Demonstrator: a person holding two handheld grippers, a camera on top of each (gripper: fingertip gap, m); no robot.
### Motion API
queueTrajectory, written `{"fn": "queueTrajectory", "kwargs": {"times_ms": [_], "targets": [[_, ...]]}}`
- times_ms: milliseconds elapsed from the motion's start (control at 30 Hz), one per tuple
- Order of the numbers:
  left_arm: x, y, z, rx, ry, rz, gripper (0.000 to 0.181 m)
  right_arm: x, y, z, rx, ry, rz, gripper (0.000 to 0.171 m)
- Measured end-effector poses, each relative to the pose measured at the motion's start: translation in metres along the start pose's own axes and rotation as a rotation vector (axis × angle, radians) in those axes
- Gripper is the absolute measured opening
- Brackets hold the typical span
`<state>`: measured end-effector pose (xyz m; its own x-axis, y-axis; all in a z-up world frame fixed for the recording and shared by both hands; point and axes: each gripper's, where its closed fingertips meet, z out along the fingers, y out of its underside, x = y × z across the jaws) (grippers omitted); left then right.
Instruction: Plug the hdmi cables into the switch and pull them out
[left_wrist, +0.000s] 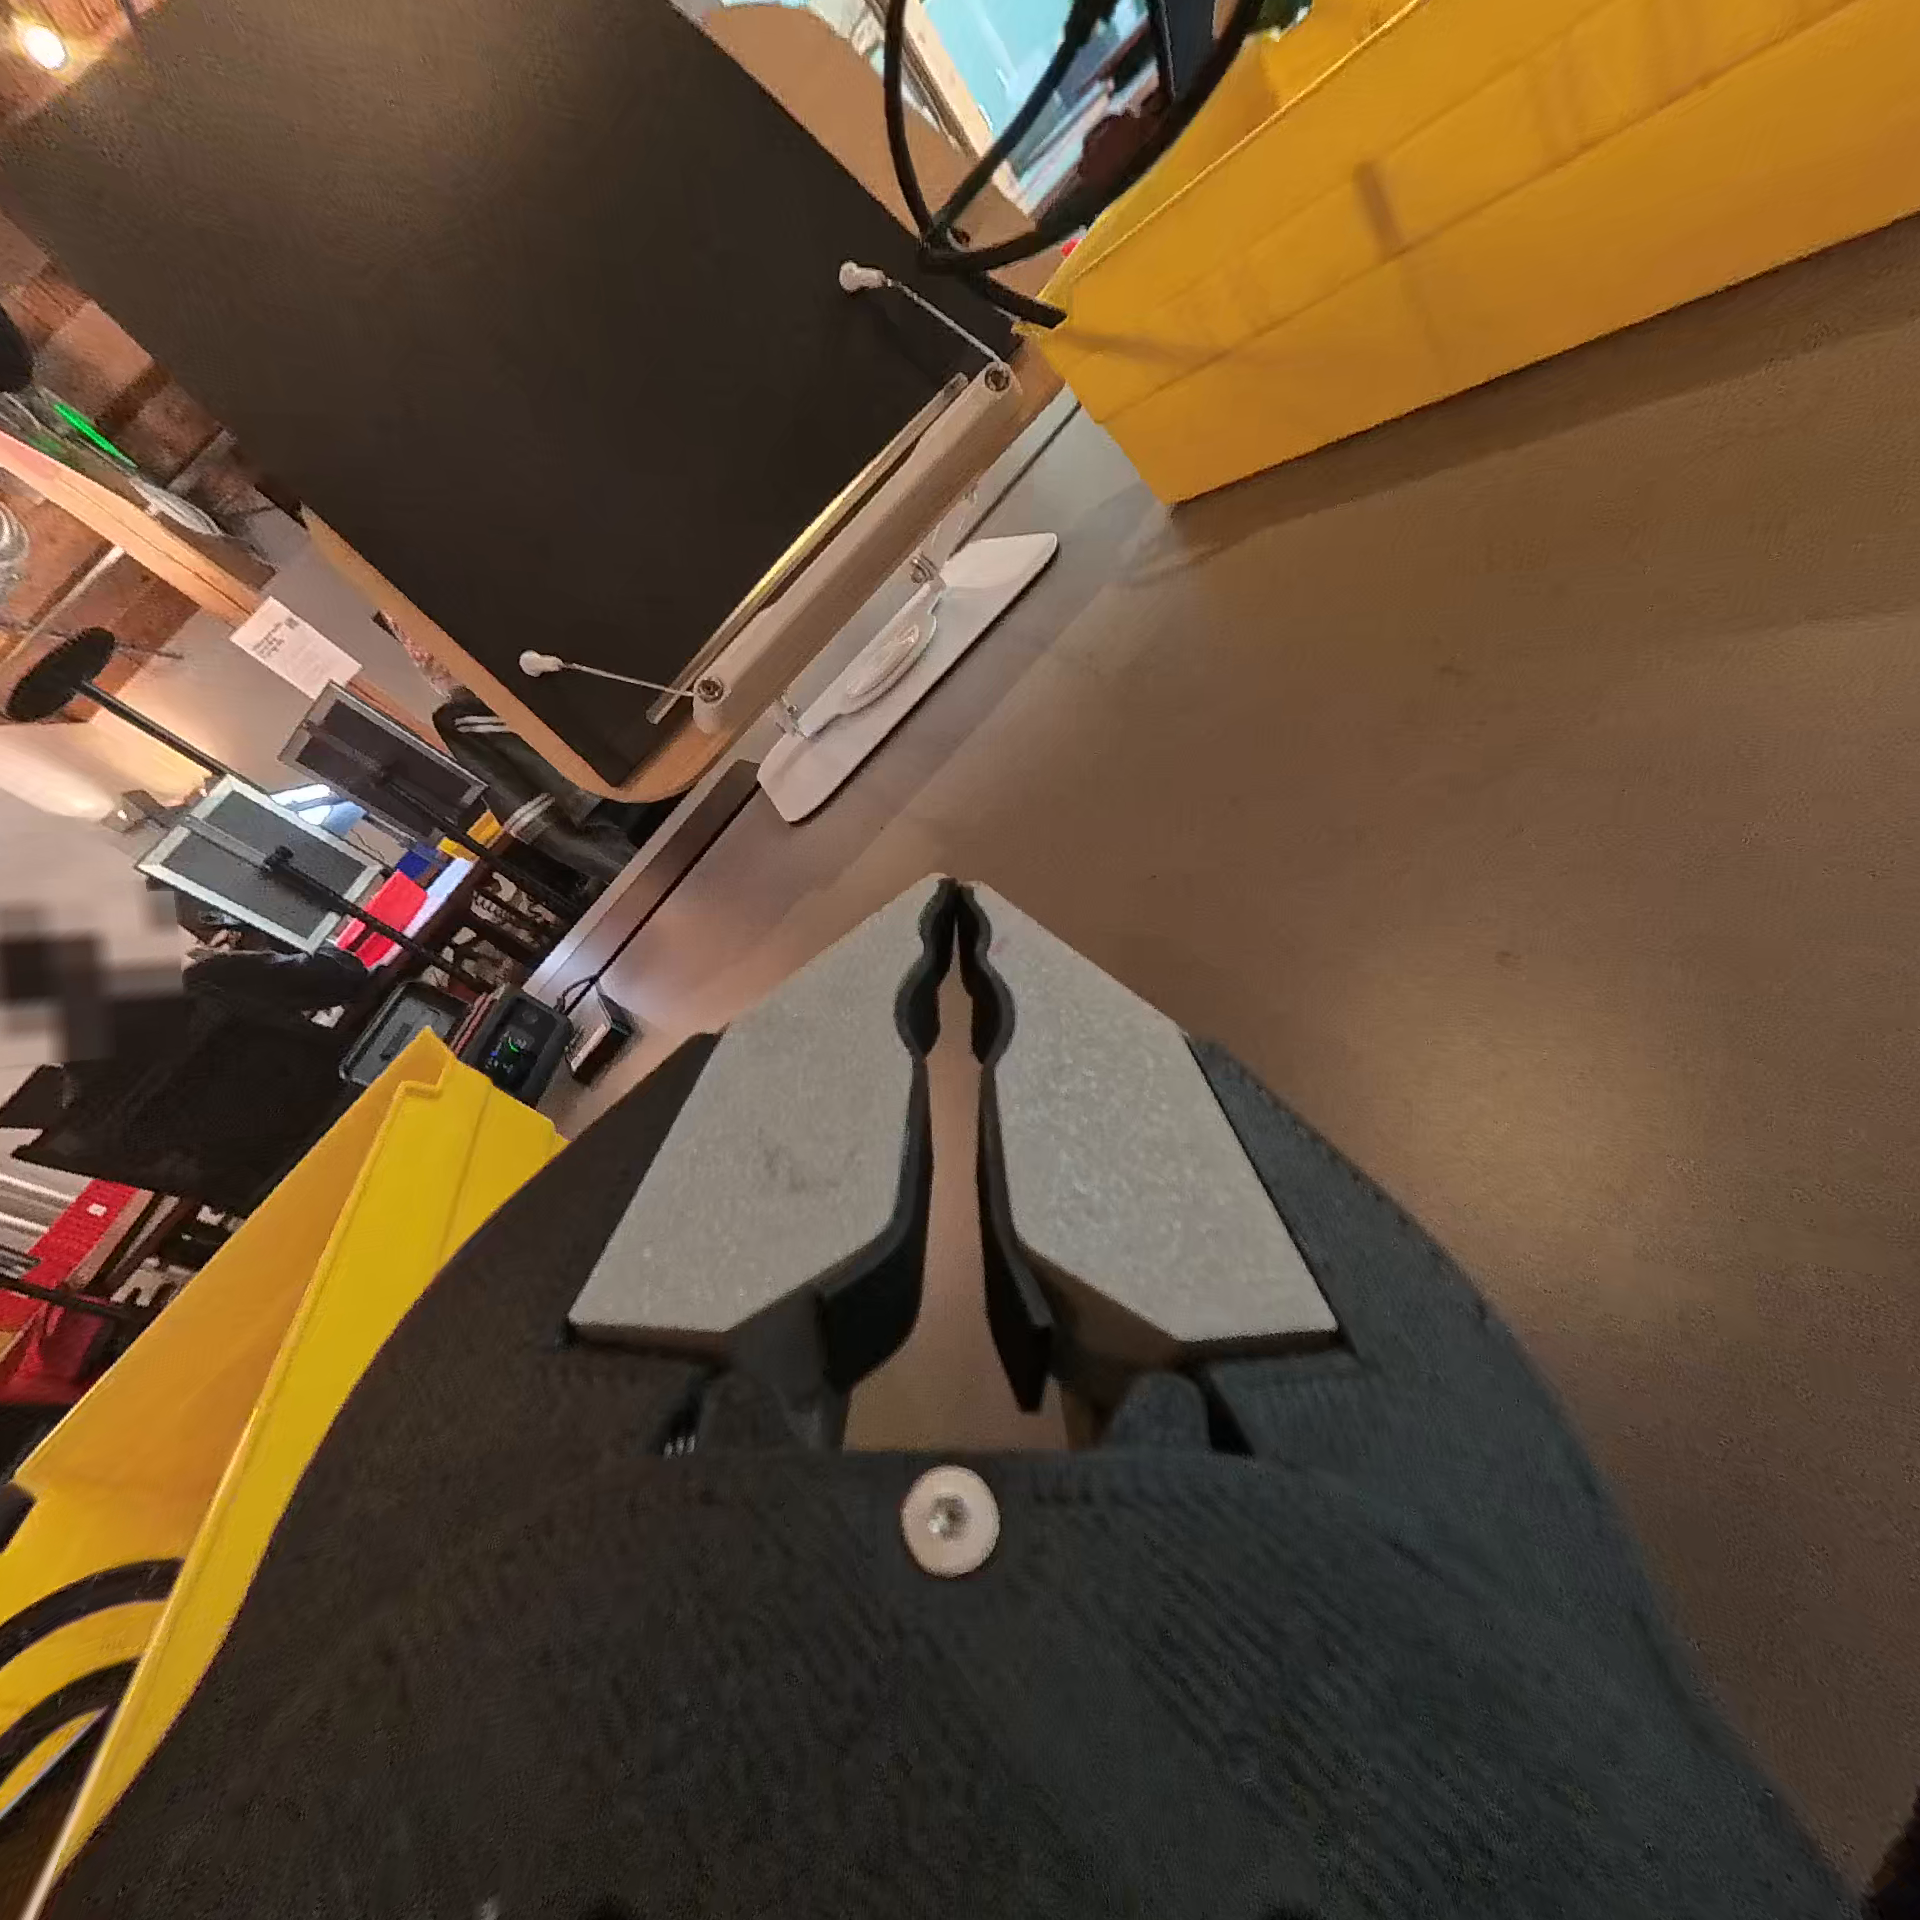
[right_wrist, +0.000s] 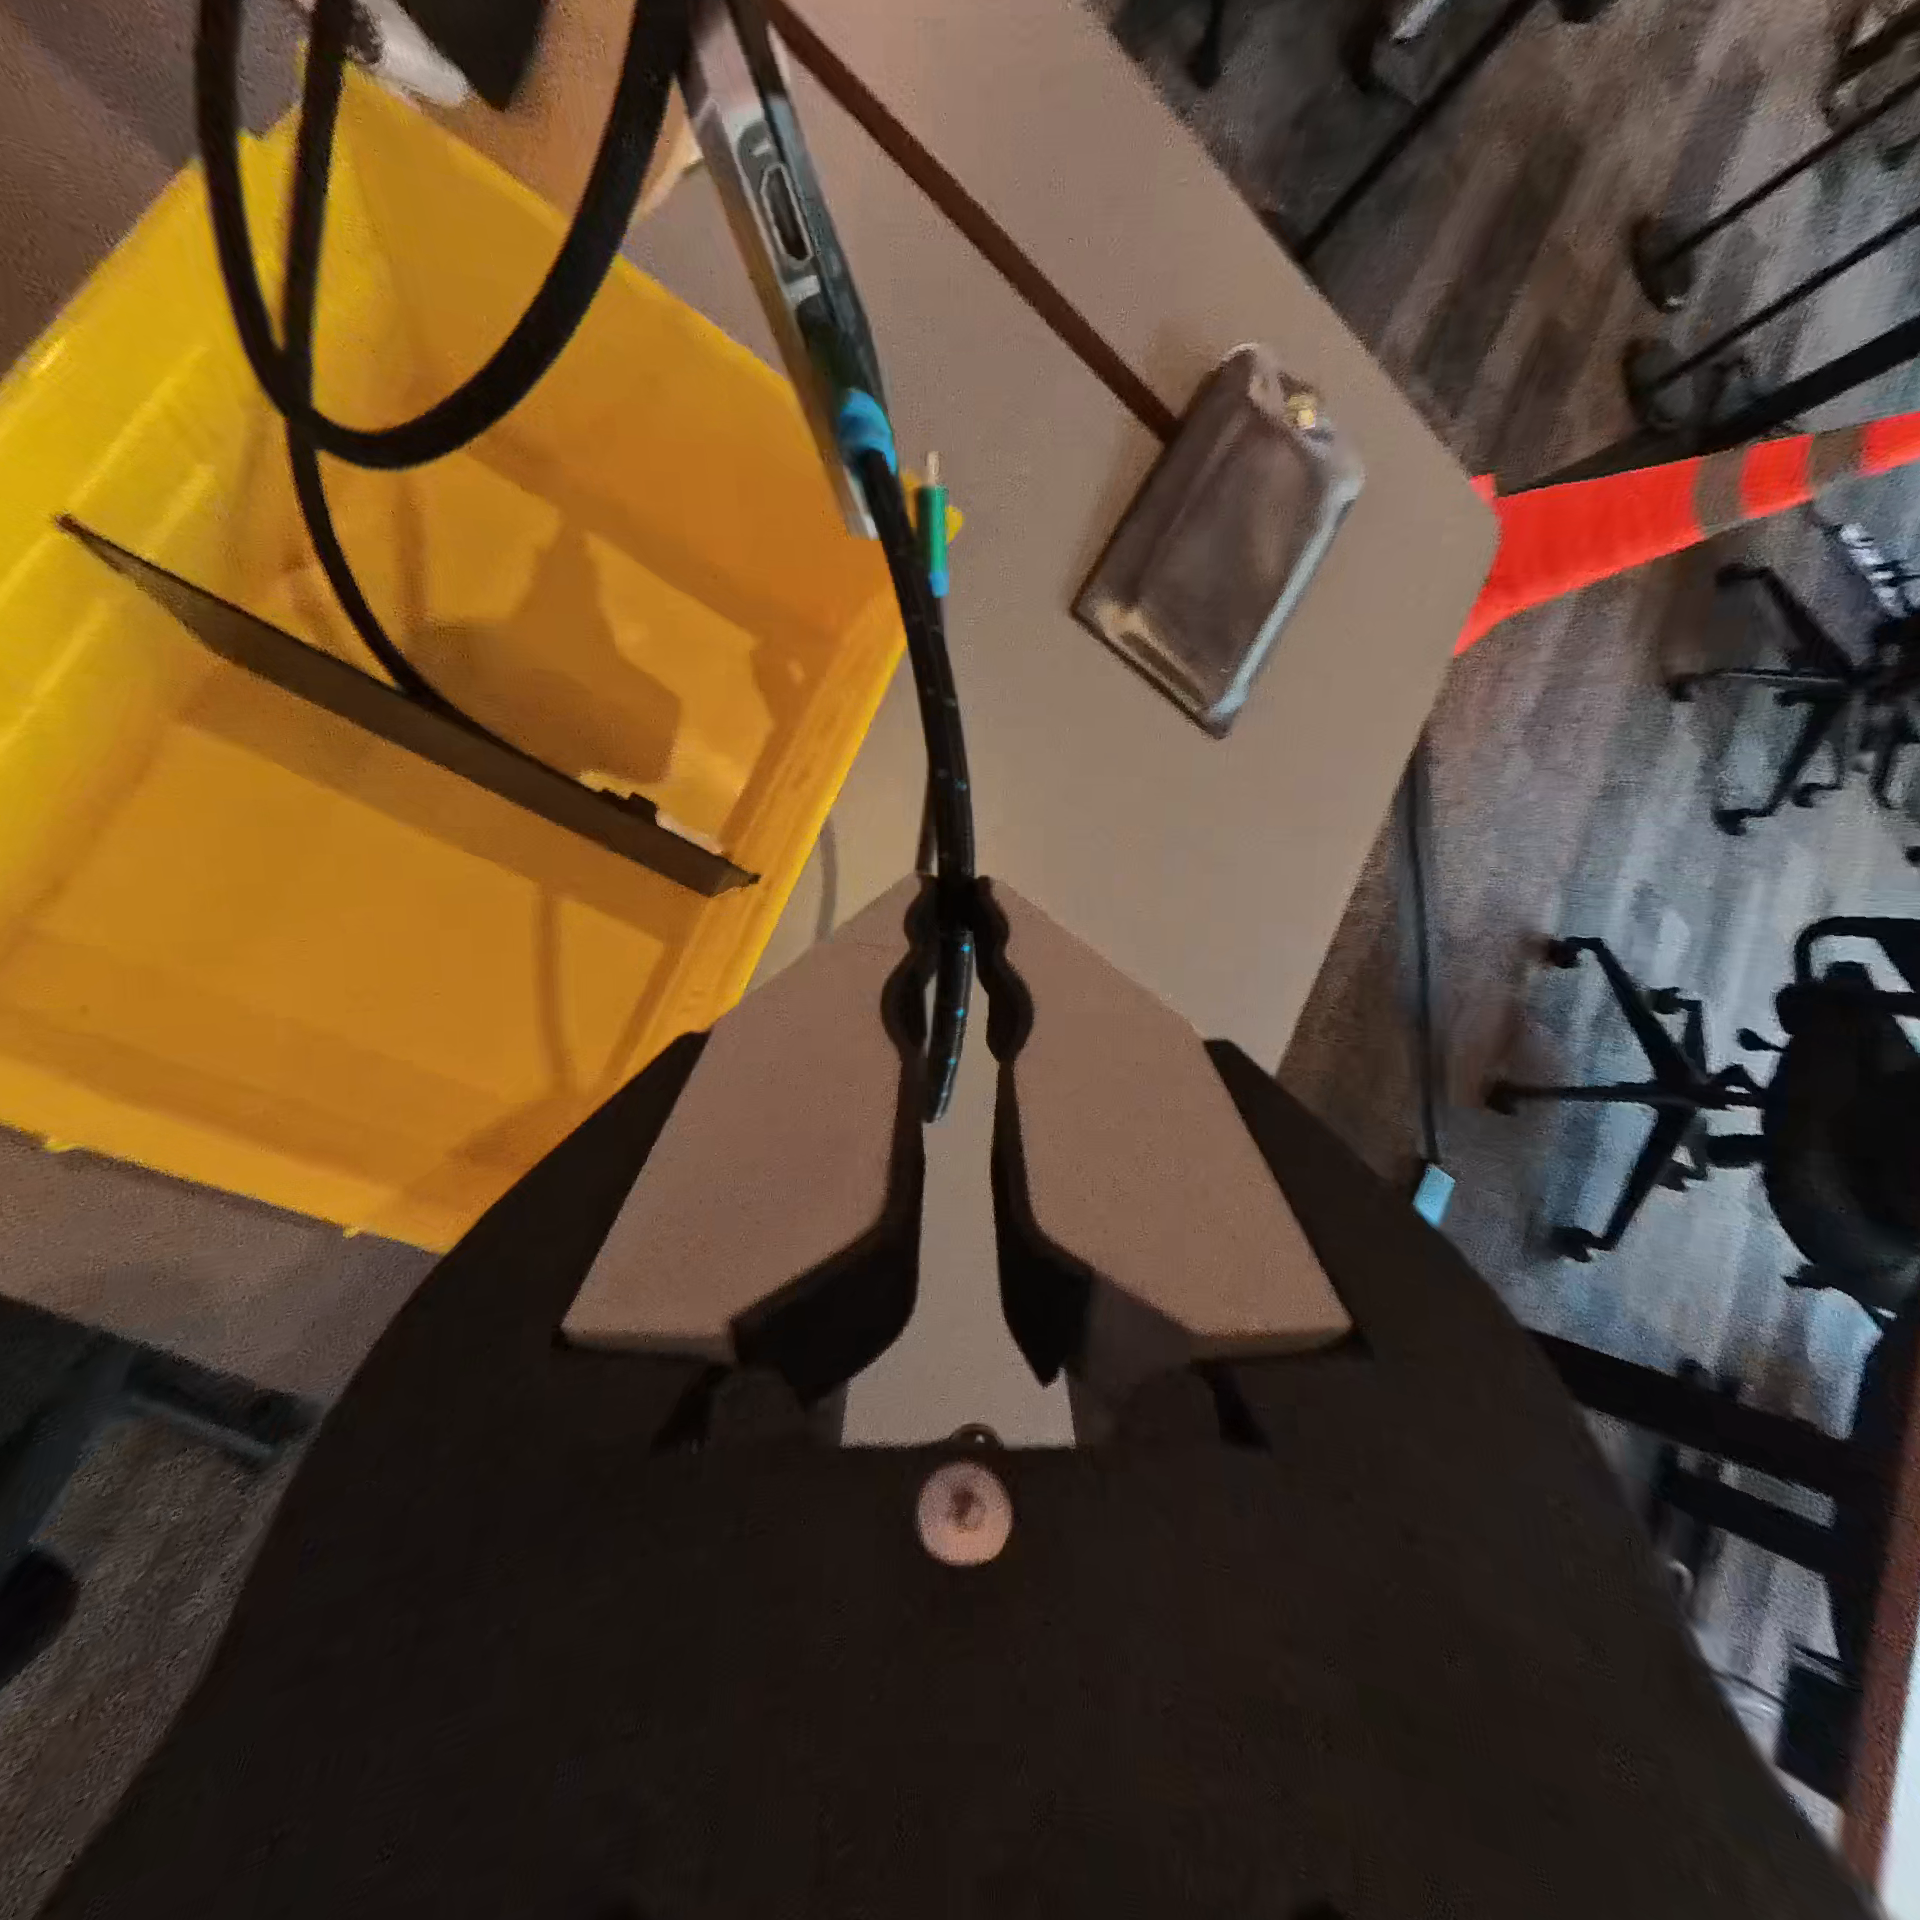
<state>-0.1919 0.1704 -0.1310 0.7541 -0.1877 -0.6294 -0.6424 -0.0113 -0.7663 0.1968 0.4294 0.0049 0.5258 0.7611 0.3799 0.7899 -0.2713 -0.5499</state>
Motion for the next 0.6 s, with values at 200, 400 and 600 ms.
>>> {"fn": "queueTrajectory", "kwargs": {"times_ms": [200,400,600], "targets": [[-0.011,-0.009,-0.011,0.089,-0.041,-0.061,0.000,-0.010,-0.058,-0.038,0.144,0.227,-0.229,0.005],[-0.018,-0.009,-0.013,0.101,-0.055,-0.112,0.000,-0.056,-0.119,-0.056,0.318,0.082,-0.211,0.004],[-0.016,-0.011,-0.015,0.104,-0.067,-0.086,0.000,-0.031,-0.026,0.018,-0.309,0.069,-0.232,0.005]]}}
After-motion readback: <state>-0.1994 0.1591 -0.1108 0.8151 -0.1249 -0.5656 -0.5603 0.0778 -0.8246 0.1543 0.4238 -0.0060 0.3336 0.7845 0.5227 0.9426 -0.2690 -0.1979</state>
